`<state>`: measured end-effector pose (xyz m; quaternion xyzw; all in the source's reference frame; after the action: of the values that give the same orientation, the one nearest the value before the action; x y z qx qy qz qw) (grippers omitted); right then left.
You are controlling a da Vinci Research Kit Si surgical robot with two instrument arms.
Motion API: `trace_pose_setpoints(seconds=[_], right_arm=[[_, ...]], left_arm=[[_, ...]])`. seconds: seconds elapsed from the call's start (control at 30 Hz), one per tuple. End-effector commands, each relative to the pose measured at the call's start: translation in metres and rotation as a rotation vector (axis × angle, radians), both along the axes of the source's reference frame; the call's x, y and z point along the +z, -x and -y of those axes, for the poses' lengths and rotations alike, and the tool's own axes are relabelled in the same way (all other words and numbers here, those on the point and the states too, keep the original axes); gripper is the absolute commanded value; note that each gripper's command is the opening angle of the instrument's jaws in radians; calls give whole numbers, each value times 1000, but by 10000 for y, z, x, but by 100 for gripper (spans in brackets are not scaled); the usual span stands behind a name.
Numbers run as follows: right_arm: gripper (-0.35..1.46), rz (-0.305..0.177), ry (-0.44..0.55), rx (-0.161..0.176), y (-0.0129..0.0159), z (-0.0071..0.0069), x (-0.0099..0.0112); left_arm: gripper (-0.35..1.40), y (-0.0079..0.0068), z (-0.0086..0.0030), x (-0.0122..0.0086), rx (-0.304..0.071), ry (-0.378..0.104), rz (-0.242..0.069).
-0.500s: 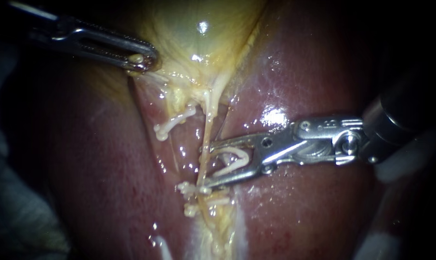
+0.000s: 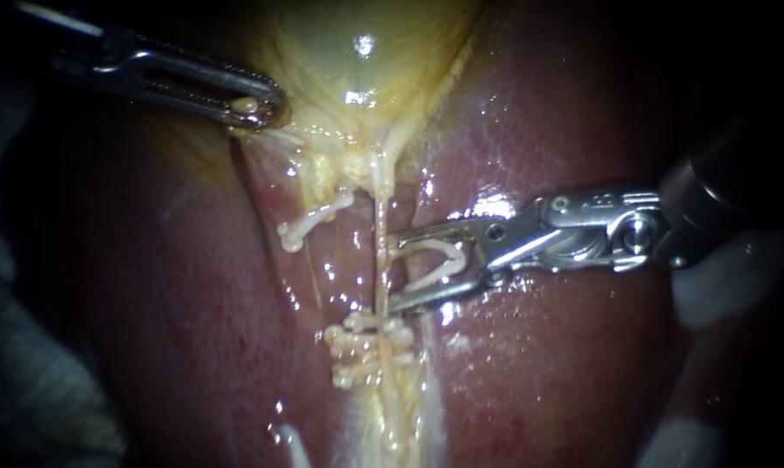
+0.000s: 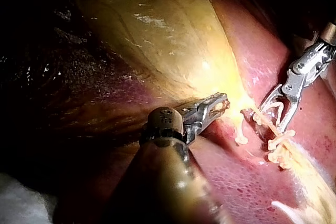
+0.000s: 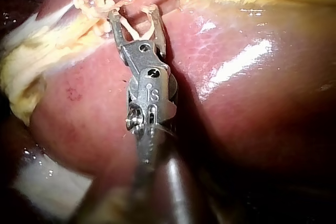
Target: Clipping second clip right tube
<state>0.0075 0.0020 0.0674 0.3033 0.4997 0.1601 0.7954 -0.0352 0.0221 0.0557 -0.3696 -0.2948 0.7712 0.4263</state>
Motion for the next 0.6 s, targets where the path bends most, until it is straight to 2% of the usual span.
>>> trace_pose_setpoints(seconds=[0.03, 0.6], right_arm=[[41, 2, 1, 1, 4, -1, -1], [45, -3, -18, -1, 39, -20, -23]], left_arm=[[-35, 0, 0, 0, 0, 0, 1], [-35, -2, 0, 0, -1, 1, 0]])
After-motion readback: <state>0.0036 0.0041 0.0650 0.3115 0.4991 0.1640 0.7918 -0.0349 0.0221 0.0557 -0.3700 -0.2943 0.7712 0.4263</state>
